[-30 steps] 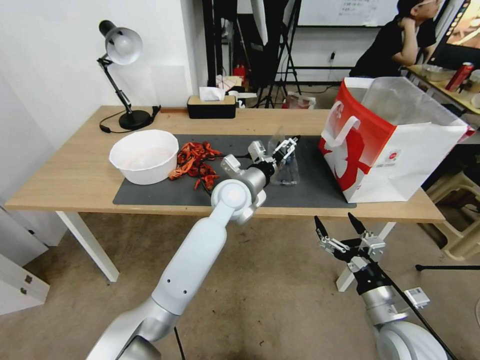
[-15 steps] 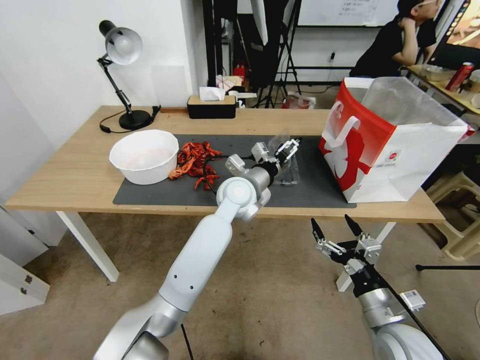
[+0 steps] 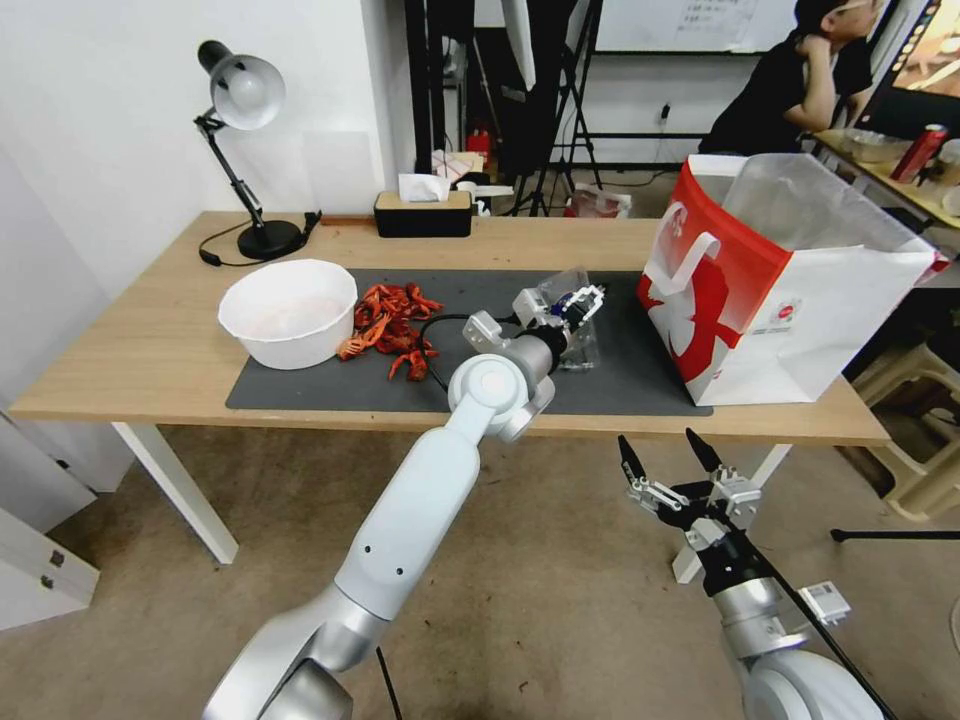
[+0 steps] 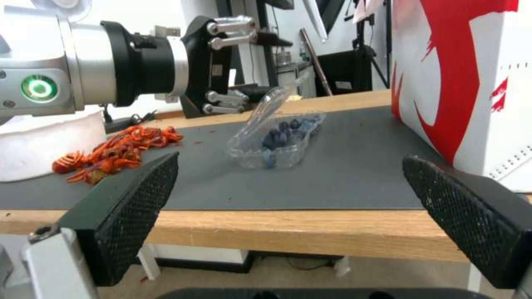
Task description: Close the takeout container lid, then place the container into the takeout bag.
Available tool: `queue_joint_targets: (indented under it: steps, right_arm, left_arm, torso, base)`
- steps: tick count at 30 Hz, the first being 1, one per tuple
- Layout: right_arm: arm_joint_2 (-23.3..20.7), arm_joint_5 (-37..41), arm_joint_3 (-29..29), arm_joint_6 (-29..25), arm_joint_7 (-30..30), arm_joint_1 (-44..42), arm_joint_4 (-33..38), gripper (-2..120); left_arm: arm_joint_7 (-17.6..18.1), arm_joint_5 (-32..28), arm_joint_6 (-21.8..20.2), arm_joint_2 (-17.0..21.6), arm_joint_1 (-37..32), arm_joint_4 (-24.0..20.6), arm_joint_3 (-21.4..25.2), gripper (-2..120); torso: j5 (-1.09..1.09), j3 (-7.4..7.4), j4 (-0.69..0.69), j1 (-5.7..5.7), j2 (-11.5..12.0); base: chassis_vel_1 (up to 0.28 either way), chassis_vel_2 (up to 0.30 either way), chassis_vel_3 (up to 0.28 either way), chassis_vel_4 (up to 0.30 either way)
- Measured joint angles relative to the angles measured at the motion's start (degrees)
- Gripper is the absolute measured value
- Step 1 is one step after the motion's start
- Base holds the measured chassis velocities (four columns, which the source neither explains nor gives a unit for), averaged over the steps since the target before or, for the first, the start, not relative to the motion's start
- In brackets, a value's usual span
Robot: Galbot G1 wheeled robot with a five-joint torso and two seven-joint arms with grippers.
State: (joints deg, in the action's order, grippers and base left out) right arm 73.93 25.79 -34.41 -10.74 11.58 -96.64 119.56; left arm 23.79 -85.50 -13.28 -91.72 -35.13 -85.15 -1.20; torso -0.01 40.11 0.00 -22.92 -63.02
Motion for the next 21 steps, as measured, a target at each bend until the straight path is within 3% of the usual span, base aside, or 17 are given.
queue_joint_targets:
  steps: [2, 7, 10, 13, 21]
  right_arm:
    - [0.1, -0.2, 0.2, 0.0, 0.0, 0.0, 0.0, 100]
    - [0.2, -0.3, 0.3, 0.0, 0.0, 0.1, 0.0, 100]
    - [0.5, -0.6, 0.5, 0.0, 0.0, 0.1, 0.1, 100]
    - [0.6, -0.7, 0.5, 0.0, 0.0, 0.1, 0.2, 100]
    - [0.6, -0.7, 0.4, 0.1, 0.0, -0.3, 1.1, 100]
  left_arm:
    - [1.1, 0.1, -1.1, 0.4, 0.1, 0.0, -0.1, 38]
    - [1.9, 0.4, -1.6, 0.7, 0.1, -0.2, -0.4, 29]
    - [3.5, 0.4, -1.8, 1.1, 0.4, -0.2, -0.5, 9]
    - [3.9, 0.4, -1.8, 1.2, 0.4, -0.2, -0.6, 0]
    - [4.5, 1.4, -4.0, 1.8, 0.5, -0.1, -1.4, 0]
  torso:
    - [0.00, 0.00, 0.00, 0.00, 0.0]
    - [0.00, 0.00, 0.00, 0.00, 0.0]
    - [0.00, 0.00, 0.00, 0.00, 0.0]
    - [0.01, 0.00, 0.00, 0.00, 0.0]
    - [0.01, 0.00, 0.00, 0.00, 0.0]
  base:
    - [0.000, 0.000, 0.000, 0.000]
    - [0.000, 0.000, 0.000, 0.000]
    - [0.000, 0.000, 0.000, 0.000]
    - [0.000, 0.000, 0.000, 0.000]
    - [0.000, 0.000, 0.000, 0.000]
